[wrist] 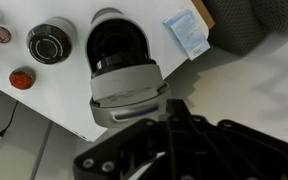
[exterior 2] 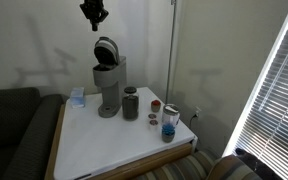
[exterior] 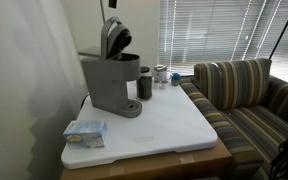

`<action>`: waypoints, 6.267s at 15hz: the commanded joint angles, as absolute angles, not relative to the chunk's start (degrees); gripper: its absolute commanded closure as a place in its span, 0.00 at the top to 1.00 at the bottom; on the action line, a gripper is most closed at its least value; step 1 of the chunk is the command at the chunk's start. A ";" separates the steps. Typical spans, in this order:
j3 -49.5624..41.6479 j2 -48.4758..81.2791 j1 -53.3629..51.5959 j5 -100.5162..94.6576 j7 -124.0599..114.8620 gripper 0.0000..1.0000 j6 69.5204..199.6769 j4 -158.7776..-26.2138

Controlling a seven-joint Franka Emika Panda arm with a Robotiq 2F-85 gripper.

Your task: Close the coffeemaker

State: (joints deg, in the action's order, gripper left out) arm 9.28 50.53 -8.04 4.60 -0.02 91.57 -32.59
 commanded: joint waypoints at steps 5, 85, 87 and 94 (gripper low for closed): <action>9.43 56.62 -6.58 5.41 -2.64 0.00 101.82 -29.97; 4.99 62.52 -8.42 3.37 -28.94 0.00 75.46 -27.08; 4.80 62.52 -8.53 3.31 -29.10 0.00 75.44 -26.70; 4.42 60.65 -9.26 2.64 -28.97 0.00 76.17 -25.52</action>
State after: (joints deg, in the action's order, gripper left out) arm 4.33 62.80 -9.45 2.54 -28.85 76.29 -24.02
